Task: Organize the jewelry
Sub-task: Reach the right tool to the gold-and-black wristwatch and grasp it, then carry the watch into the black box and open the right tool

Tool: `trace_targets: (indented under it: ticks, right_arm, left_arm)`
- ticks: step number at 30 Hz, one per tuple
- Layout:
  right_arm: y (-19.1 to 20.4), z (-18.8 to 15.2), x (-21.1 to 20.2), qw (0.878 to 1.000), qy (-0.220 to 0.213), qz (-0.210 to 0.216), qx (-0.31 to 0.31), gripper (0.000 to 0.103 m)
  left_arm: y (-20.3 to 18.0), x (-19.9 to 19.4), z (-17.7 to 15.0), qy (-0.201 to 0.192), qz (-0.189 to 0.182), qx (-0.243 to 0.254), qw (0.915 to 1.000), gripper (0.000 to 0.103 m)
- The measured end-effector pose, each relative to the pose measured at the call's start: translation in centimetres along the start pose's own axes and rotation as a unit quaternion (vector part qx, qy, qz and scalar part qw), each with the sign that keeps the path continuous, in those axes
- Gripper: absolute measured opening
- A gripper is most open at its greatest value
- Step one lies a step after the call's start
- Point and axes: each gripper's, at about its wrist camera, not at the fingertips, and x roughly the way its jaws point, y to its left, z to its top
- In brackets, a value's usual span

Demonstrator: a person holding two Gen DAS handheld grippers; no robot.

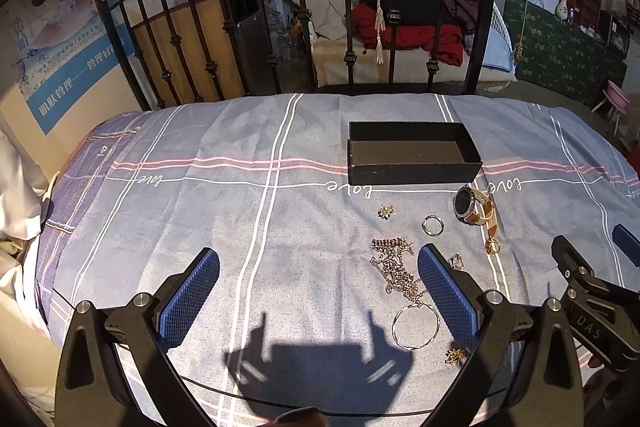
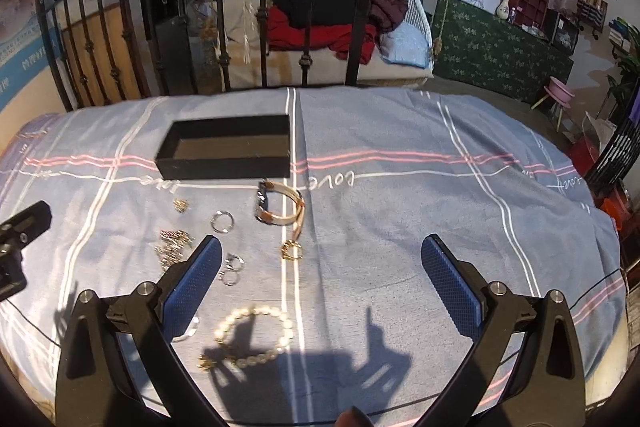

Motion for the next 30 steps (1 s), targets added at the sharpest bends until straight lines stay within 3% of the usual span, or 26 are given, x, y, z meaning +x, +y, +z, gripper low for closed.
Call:
trace_targets:
  ticks: [7,16,17,18,19,25,30]
  right_arm:
    - [2.4,1.5,6.5,0.998,0.01,0.036,-0.047,0.099]
    - [3.8,3.2,17.3,0.995,0.079,0.046,-0.045,0.099]
    - [3.7,3.1,17.8,0.994,0.085,0.046,-0.042,0.094]
    - [3.6,2.9,18.4,0.994,0.094,0.048,-0.04,0.084]
    - [3.4,2.7,19.1,0.992,0.106,0.058,-0.035,0.056]
    - [2.9,2.7,17.7,0.992,0.091,0.085,-0.024,0.052]
    - [3.5,6.6,13.4,0.994,0.019,0.105,-0.025,0.052]
  left_arm:
    - [-1.4,6.4,1.2,0.036,-0.007,0.006,0.9993,0.097]
    - [-2.8,13.4,3.9,0.053,0.0,0.03,0.9981,0.097]
    - [-3.0,14.0,4.0,0.057,0.0,0.033,0.9978,0.097]
    - [-3.3,14.6,4.0,0.062,-0.001,0.037,0.9974,0.097]
    - [-3.4,15.0,4.0,0.067,-0.001,0.038,0.9971,0.097]
    - [-4.1,15.9,3.4,0.073,-0.003,0.044,0.9964,0.097]
    - [-4.2,15.8,3.8,0.069,-0.004,0.045,0.9966,0.097]
